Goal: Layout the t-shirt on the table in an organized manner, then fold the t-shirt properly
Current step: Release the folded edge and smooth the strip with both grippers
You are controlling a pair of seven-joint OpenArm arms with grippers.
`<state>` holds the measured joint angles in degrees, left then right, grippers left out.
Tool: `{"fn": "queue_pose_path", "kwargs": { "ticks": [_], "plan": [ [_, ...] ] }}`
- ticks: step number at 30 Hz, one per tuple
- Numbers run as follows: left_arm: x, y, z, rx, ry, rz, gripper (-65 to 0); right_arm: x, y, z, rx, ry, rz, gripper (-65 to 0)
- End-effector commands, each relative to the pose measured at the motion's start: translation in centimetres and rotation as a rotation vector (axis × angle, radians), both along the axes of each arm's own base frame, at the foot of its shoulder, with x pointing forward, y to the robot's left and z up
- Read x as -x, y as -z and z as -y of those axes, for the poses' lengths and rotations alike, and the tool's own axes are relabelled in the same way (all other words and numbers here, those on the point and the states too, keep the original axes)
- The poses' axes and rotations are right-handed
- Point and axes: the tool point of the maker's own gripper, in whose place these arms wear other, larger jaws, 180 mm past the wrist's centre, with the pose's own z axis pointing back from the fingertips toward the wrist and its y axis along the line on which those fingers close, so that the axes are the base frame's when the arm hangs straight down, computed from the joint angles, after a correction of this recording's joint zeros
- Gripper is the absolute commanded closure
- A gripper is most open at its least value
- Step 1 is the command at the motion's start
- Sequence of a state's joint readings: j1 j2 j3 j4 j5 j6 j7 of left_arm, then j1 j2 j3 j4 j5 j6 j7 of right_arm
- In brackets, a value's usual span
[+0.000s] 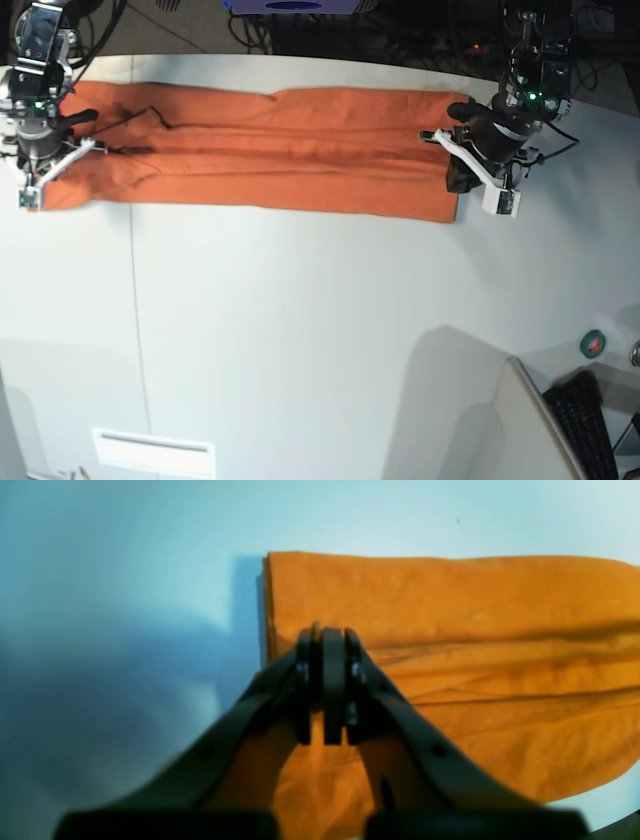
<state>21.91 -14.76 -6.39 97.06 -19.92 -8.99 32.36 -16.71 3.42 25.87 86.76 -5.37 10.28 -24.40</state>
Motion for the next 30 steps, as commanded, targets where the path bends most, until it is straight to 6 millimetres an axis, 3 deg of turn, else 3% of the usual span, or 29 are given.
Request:
{"fn": "queue_pose_path", "kwargs": {
  "ticks": [1,5,7,10,13,16,18,20,22,24,25,30],
  "plan": [
    [-0.4,-0.8,-0.2,-0.002,0.001,0.034,0.0,-0.4,-0.7,0.6,0.018,0.008,0.015,0.0],
    [-0.5,-0.9,-0.5,-0.007,-0.006,0.037,0.0,0.2,-0.4,0.6,0.012,0.021,-0.027,-2.0],
    [-0.4,-0.9,-0.6,-0.008,-0.008,0.037,0.0,0.3,-0.7,0.7,0.017,0.019,-0.023,-15.6],
    [-0.4,-1.0,-0.6,-0.010,-0.007,0.038,-18.6,0.4,-1.3,0.7,0.027,0.014,-0.012,-28.4],
    [-0.8,-1.9,-0.1,-0.003,0.003,0.064,-36.9,0.5,-2.0,0.7,0.039,0.008,0.000,-30.6],
    [-0.6,-3.6,0.6,0.003,0.021,0.103,-46.9,0.4,-3.2,1.1,0.059,0.010,0.026,-30.6],
    [-0.9,-4.9,1.1,0.007,0.033,0.136,-47.9,0.5,-3.9,1.7,0.072,0.026,0.044,-30.6],
    [-0.8,-5.0,1.5,0.014,0.035,0.140,-47.1,0.2,-4.4,1.6,0.068,0.032,0.064,-29.3],
    [-1.4,-4.6,2.0,0.031,0.032,0.139,-37.5,-0.5,-4.4,1.5,0.064,0.024,0.071,-18.5],
    [-2.0,-2.9,3.0,0.060,0.022,0.110,-16.9,-1.3,-3.8,1.3,0.047,0.028,0.070,0.0],
    [-2.4,-1.8,3.2,0.072,0.012,0.088,-1.2,-2.2,-3.6,1.2,0.033,0.034,0.079,0.0],
    [-3.3,2.5,3.2,0.104,-0.041,-0.010,0.0,-5.1,-1.3,0.0,-0.056,-0.020,0.048,0.0]
  ]
}}
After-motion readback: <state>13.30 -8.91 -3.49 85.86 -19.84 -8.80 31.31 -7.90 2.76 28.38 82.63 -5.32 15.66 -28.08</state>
